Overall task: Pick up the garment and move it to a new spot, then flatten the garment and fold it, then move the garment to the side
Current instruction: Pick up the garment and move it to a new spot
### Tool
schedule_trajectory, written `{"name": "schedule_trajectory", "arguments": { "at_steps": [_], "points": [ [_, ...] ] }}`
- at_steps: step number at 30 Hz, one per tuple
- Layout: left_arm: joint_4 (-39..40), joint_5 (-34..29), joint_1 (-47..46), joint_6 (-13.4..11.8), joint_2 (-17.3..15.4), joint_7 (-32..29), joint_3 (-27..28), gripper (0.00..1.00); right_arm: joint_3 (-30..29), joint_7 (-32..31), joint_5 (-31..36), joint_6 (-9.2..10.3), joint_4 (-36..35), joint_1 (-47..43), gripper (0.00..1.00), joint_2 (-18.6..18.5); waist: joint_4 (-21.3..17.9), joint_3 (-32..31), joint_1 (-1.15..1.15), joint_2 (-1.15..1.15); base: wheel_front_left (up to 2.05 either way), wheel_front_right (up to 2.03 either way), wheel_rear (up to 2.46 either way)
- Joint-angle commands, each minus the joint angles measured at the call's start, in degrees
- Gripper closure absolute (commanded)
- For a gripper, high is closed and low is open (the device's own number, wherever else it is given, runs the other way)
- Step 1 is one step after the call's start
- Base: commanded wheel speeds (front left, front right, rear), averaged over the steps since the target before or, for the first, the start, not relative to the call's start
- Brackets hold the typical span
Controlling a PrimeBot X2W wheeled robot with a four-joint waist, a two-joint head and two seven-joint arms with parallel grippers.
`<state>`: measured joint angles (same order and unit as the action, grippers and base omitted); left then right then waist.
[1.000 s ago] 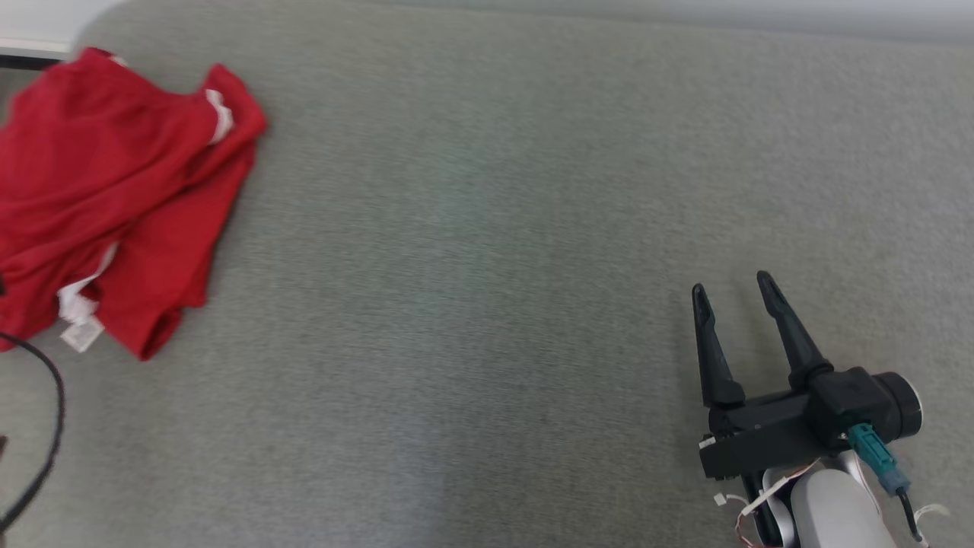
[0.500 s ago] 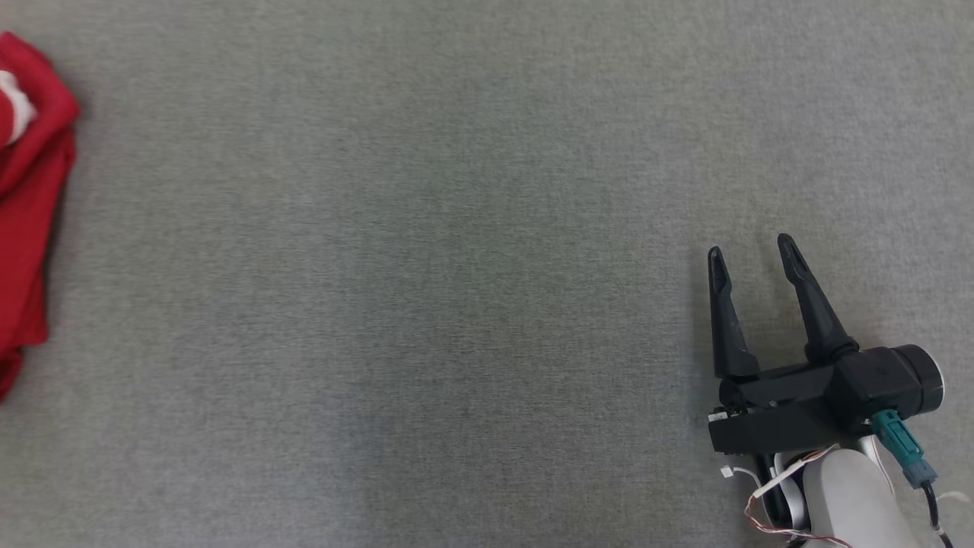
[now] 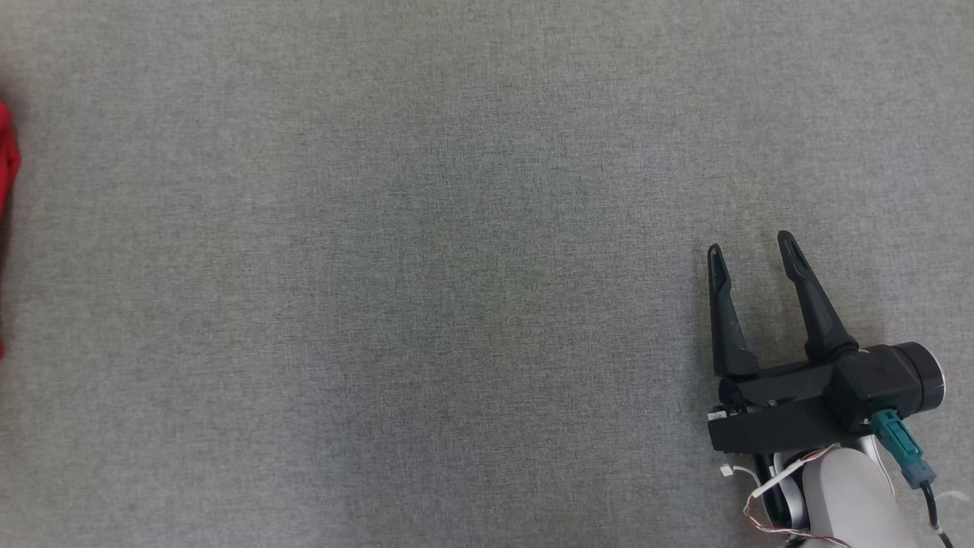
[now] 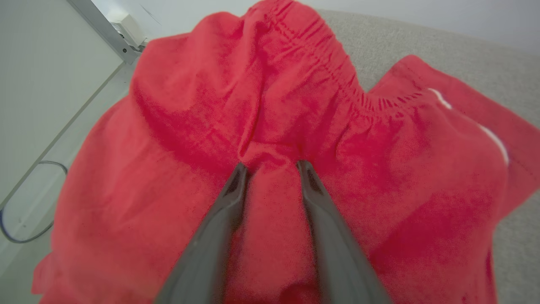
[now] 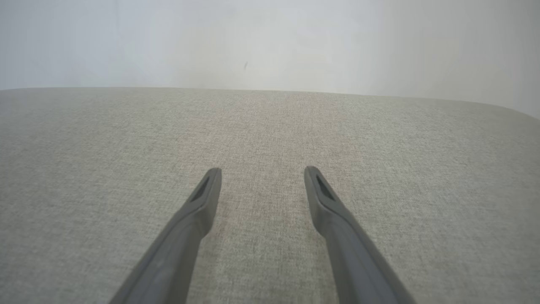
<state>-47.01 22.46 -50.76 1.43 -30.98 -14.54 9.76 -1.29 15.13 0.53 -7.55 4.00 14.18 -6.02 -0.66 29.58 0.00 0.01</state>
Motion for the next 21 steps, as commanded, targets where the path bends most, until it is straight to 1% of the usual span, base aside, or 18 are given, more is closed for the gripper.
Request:
{"name": "schedule_trajectory", "arguments": {
  "at_steps": [1, 2, 5, 8, 14, 17, 21],
  "points": [
    [-0.44, 0.08, -0.19, -0.24, 0.0, 0.19, -0.09, 1.0, 0.11, 0.04, 0.23, 0.12, -0.03, 0.16, 0.0, 0.22, 0.17, -0.23, 0.0, -0.01, 0.0, 0.0, 0.0],
    [-0.41, 0.21, -0.33, -0.13, 0.2, 0.9, -0.14, 1.0, 0.06, 0.04, 0.38, 0.12, 0.01, 0.05, 0.0, 0.26, 0.32, -0.4, 0.0, -0.01, 0.0, 0.0, 0.0],
    [-0.03, -0.2, -0.64, -0.82, 0.04, 4.05, 0.04, 1.0, 0.33, 0.04, 0.27, 0.12, 0.41, 0.0, 0.0, 0.19, 0.73, -1.3, 0.0, -0.01, 0.0, 0.0, 0.0],
    [1.1, -0.83, -1.36, -1.36, -1.12, 8.44, 0.23, 1.0, 0.7, 0.04, -0.12, 0.12, 0.8, -0.06, 0.0, 0.37, 1.08, -2.5, 0.0, -0.01, 0.0, 0.0, 0.0],
    [4.95, -2.66, -3.61, -0.79, -2.97, 14.6, -0.85, 1.0, 1.22, 0.04, -0.78, 0.12, 2.15, -0.87, 0.0, 0.86, 2.05, -5.88, 0.0, -0.01, 0.0, 0.0, 0.0],
    [8.17, -3.53, -5.04, -0.34, -3.74, 16.33, -1.65, 1.0, 1.71, 0.04, -1.3, 0.12, 2.89, -1.04, 0.0, 1.24, 2.0, -7.72, 0.0, -0.01, 0.0, 0.0, 0.0],
    [14.68, -4.85, -6.69, 0.84, -4.38, 15.96, -4.15, 1.0, 2.34, 0.03, -2.09, 0.12, 3.89, -1.51, 0.0, 1.99, 1.08, -9.99, 0.0, -0.01, 0.0, 0.0, 0.0]
  ]
}}
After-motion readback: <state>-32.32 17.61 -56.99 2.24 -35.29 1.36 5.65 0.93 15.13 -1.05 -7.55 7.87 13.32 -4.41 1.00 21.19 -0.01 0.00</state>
